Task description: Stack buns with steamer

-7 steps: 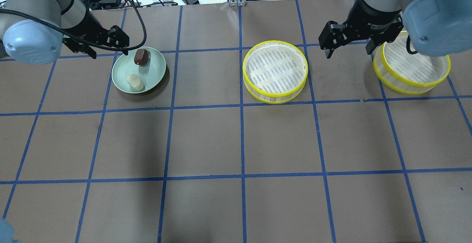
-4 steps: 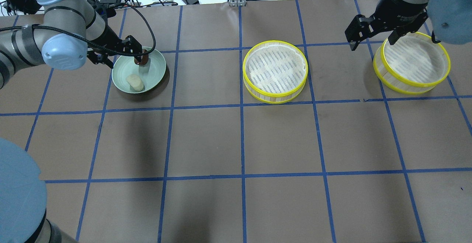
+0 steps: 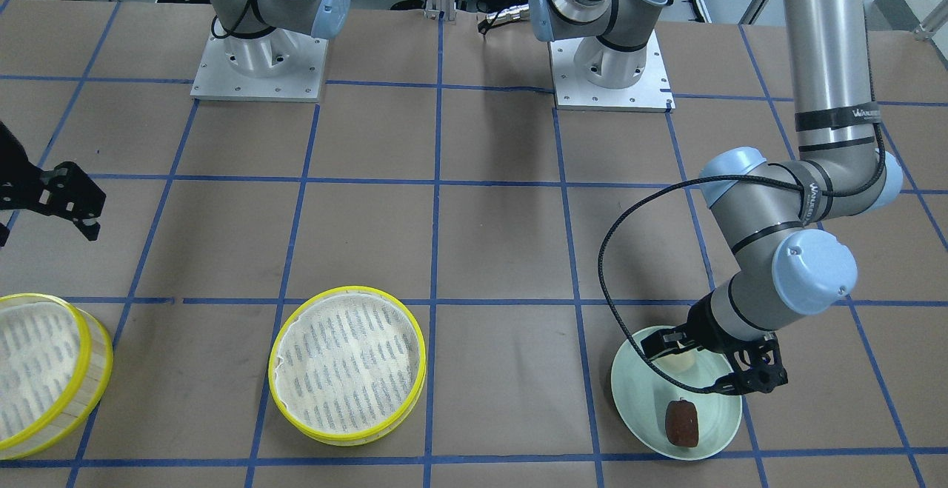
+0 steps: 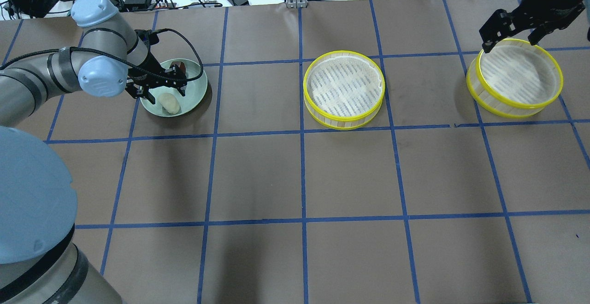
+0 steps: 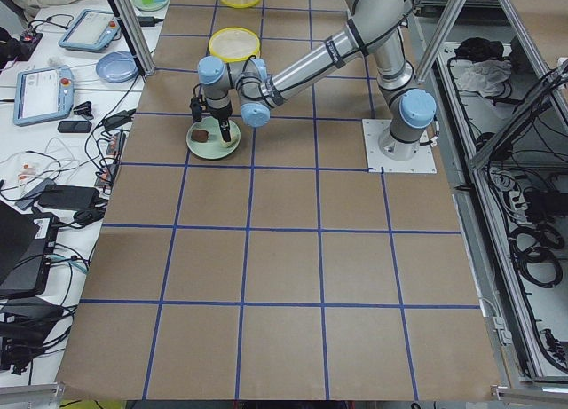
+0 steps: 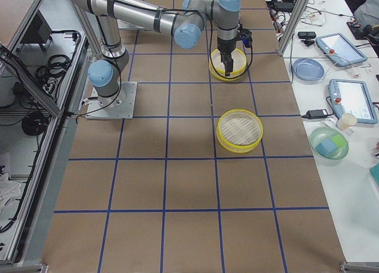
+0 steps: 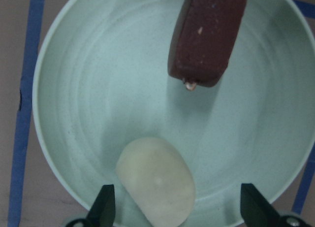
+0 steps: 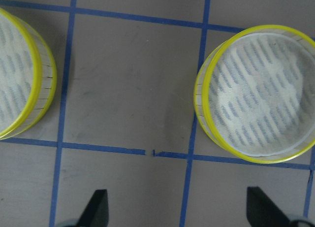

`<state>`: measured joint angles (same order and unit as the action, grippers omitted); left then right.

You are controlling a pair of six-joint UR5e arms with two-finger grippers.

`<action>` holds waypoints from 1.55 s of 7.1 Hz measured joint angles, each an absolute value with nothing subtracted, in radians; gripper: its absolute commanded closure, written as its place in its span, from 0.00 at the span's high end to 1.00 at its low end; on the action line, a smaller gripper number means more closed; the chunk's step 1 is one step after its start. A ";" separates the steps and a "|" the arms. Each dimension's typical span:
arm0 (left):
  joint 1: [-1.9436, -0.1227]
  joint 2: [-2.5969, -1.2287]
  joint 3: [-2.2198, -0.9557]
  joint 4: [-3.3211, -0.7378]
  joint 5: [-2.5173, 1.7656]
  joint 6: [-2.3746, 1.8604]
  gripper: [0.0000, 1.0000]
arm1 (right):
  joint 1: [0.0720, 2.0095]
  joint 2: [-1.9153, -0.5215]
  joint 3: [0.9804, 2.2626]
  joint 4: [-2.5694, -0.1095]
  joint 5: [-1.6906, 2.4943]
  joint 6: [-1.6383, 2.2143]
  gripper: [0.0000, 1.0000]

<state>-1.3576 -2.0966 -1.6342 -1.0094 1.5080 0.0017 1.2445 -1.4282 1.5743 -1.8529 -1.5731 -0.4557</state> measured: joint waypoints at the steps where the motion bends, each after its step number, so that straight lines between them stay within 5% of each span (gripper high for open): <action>1: -1.358 -2.104 -1.633 -1.009 1.509 0.002 0.13 | 1.210 -1.406 1.570 -1.885 -1.572 -0.507 1.00; 2: -1.358 -2.110 -1.632 -1.013 1.513 0.002 0.00 | 1.171 -1.387 1.567 -1.906 -1.561 -0.561 1.00; 11: -1.492 -2.015 -1.514 -1.037 1.332 -0.393 0.00 | 0.951 -1.111 1.458 -2.045 -1.458 -0.894 0.99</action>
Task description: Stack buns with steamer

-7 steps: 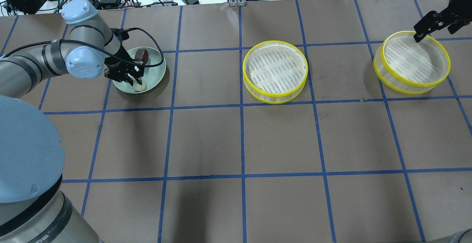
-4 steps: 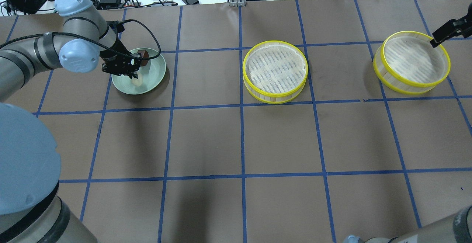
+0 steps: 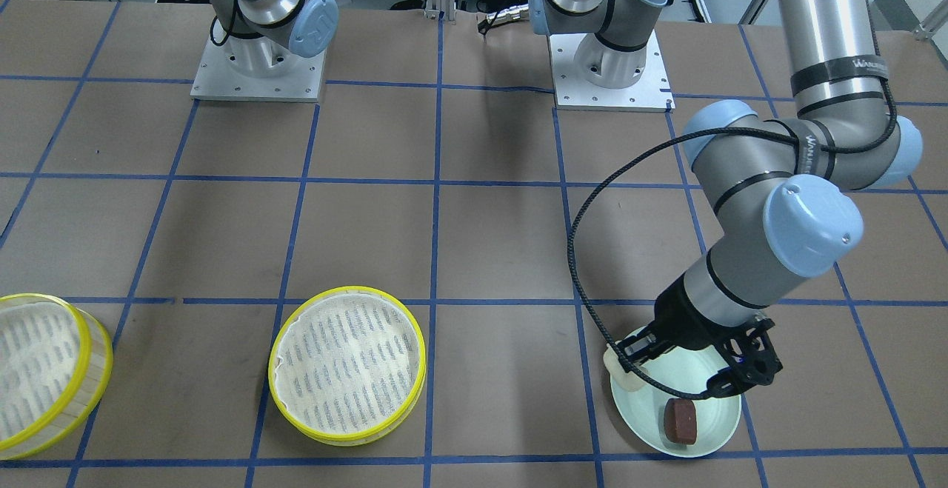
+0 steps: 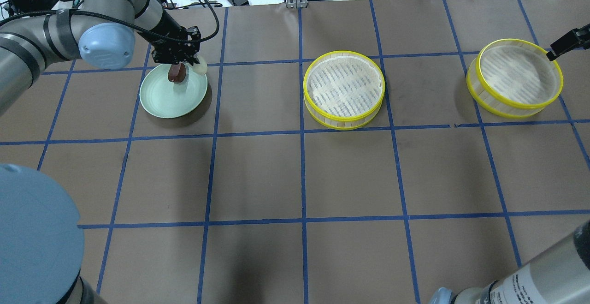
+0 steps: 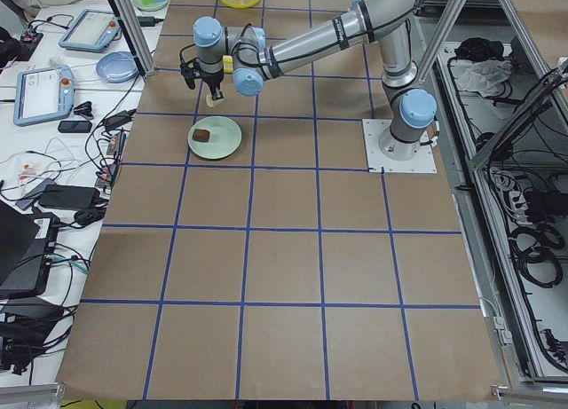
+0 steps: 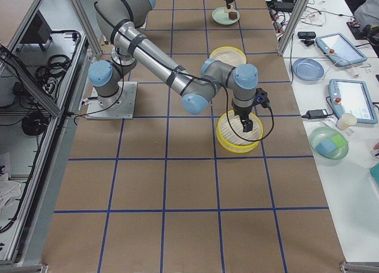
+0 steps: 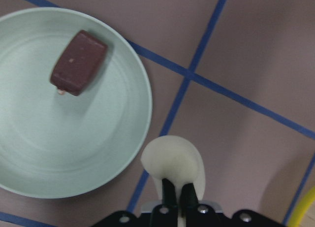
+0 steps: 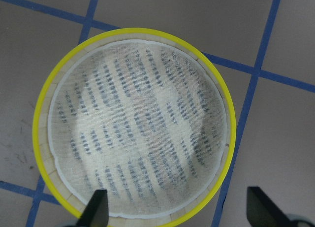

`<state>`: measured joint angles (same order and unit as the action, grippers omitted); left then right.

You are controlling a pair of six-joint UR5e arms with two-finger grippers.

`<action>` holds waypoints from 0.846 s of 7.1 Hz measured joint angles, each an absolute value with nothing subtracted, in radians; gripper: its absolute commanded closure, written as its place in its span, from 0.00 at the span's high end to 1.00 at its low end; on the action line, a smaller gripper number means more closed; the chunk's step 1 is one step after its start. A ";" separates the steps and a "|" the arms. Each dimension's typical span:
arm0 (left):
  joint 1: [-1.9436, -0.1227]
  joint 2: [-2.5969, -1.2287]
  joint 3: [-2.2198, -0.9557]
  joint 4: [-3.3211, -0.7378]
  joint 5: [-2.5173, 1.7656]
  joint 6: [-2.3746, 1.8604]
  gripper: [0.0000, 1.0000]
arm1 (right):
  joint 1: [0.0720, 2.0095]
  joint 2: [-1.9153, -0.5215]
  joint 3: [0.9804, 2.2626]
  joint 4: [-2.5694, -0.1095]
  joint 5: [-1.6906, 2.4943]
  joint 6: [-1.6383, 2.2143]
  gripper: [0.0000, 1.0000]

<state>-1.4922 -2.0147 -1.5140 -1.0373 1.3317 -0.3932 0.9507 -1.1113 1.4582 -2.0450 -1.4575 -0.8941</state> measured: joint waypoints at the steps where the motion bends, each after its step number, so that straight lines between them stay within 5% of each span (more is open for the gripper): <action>1: -1.540 -2.020 -1.511 -0.985 1.278 -0.482 0.00 | 0.936 -1.079 1.456 -2.076 -1.453 -0.892 0.99; 6: -1.738 -2.128 -1.521 -0.659 1.096 -0.887 0.00 | 0.913 -0.962 1.419 -2.165 -1.465 -0.796 0.98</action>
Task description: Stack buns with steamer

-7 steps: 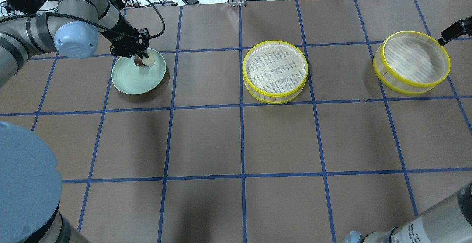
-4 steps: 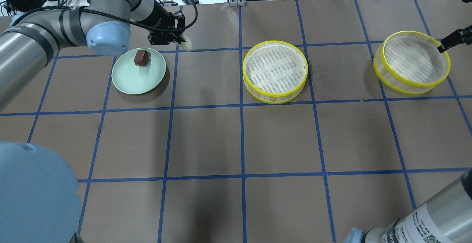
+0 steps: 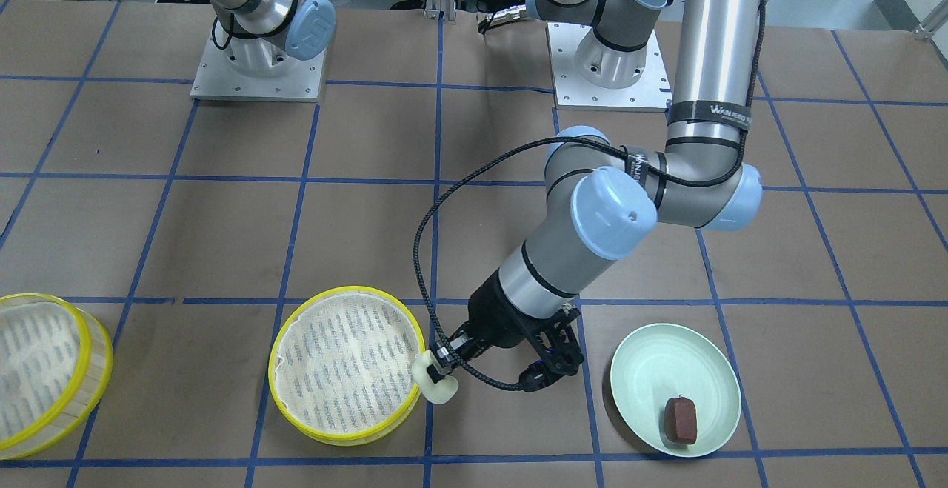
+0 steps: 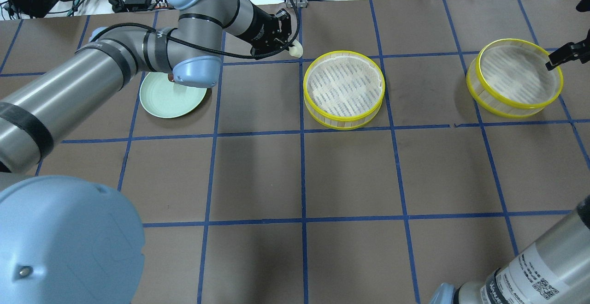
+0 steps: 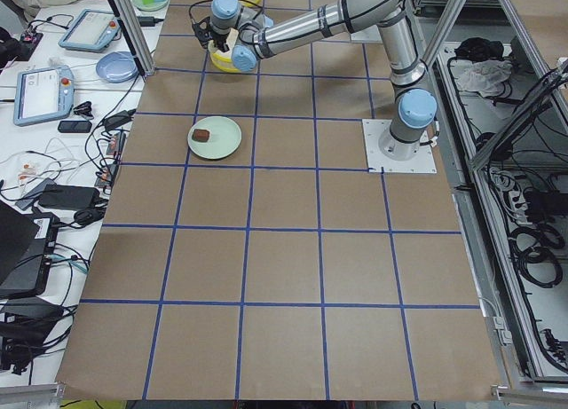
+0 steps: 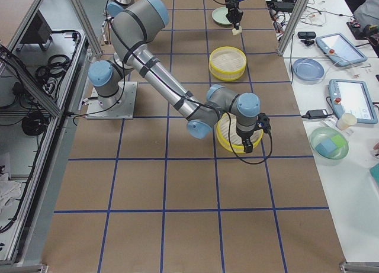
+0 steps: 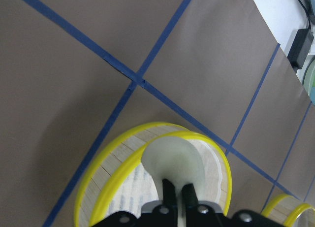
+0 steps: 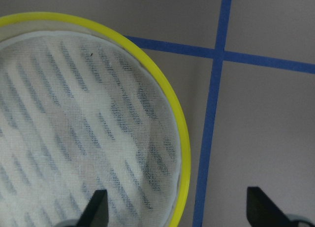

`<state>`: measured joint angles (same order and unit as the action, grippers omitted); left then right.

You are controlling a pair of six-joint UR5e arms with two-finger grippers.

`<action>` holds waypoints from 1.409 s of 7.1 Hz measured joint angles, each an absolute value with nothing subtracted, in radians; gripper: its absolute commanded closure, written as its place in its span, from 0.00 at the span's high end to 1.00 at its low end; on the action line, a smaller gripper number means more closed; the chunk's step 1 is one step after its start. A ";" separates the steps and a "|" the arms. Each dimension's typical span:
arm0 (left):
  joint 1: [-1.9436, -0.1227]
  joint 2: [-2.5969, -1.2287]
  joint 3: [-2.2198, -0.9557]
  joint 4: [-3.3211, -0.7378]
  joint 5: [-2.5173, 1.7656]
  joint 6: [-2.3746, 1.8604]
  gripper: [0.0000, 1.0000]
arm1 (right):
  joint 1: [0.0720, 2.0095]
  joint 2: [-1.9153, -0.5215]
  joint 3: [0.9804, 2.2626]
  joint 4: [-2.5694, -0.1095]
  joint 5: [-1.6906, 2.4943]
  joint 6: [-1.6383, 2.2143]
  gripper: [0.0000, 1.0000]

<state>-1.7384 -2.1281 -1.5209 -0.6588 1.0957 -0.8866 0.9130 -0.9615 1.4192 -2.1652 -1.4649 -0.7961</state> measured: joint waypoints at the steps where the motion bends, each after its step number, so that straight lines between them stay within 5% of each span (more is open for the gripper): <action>1: -1.778 -2.153 -1.522 -0.639 1.095 -0.945 0.00 | 0.913 -0.944 1.419 -2.185 -1.471 -0.783 0.84; 3: -1.834 -2.186 -1.524 -0.629 1.095 -1.007 0.77 | 0.913 -0.927 1.419 -2.199 -1.527 -0.775 0.61; 4: -1.847 -2.197 -1.525 -0.628 1.095 -1.044 0.99 | 0.913 -0.923 1.419 -2.201 -1.543 -0.774 0.58; 10: -1.812 -2.129 -1.510 -0.641 1.081 -1.067 1.00 | 0.913 -0.912 1.419 -2.199 -1.544 -0.782 0.00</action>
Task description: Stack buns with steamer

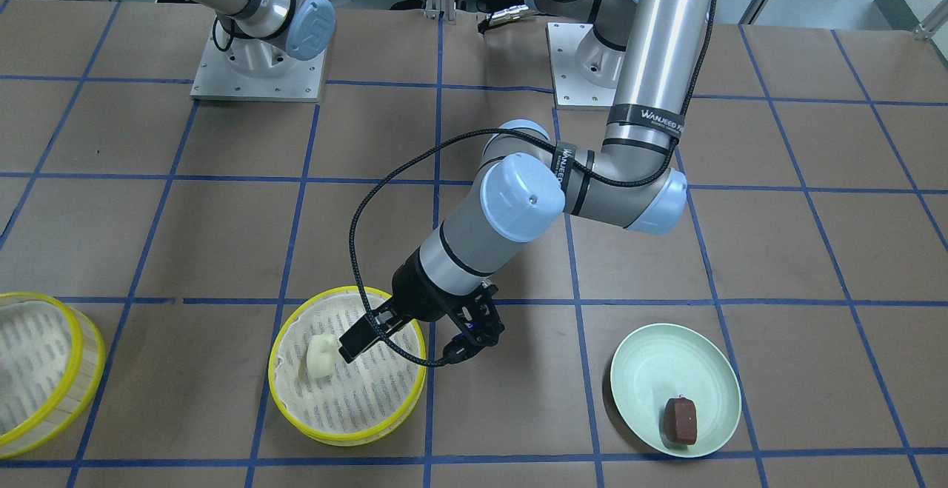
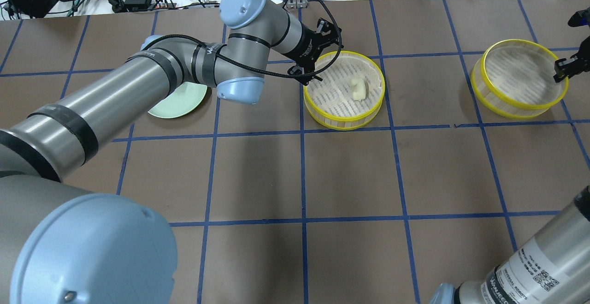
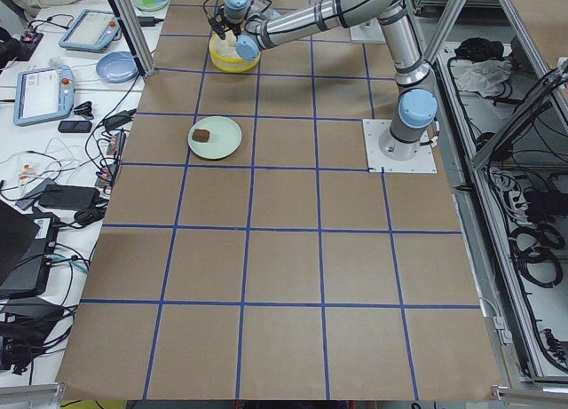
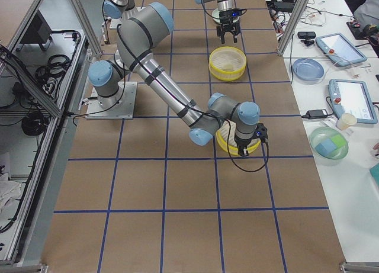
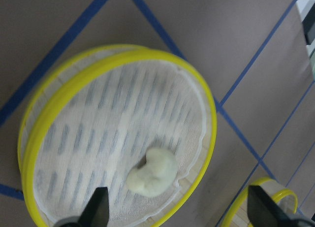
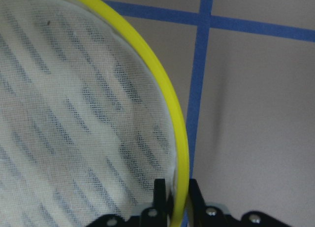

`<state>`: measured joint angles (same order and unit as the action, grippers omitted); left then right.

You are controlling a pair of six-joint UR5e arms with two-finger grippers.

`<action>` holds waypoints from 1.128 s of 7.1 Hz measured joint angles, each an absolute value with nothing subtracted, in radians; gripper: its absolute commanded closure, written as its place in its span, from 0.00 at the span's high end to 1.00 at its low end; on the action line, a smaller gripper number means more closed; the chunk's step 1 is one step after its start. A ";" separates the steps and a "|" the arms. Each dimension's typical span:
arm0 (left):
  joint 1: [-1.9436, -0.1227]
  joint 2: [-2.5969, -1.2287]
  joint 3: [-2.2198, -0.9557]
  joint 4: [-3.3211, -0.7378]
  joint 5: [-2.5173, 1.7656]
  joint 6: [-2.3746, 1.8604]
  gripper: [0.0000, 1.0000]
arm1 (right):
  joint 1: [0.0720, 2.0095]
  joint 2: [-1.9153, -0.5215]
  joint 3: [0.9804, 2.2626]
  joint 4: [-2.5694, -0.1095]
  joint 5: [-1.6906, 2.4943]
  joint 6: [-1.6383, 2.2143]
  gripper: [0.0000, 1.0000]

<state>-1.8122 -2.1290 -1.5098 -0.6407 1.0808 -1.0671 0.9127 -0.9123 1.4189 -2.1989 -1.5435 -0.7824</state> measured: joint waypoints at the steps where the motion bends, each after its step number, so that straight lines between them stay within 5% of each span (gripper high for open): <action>1: -1.759 -2.095 -1.510 -0.669 1.079 -0.981 1.00 | 0.913 -0.914 1.419 -2.198 -1.546 -0.789 0.00; 8: -1.464 -1.886 -1.510 -1.142 1.410 -0.105 1.00 | 0.925 -1.057 1.423 -2.020 -1.609 -0.767 0.00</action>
<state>-1.4639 -1.8856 -1.5097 -1.1421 1.4099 -0.1045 0.9248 -1.0566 1.4233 -2.0198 -1.6090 -0.7675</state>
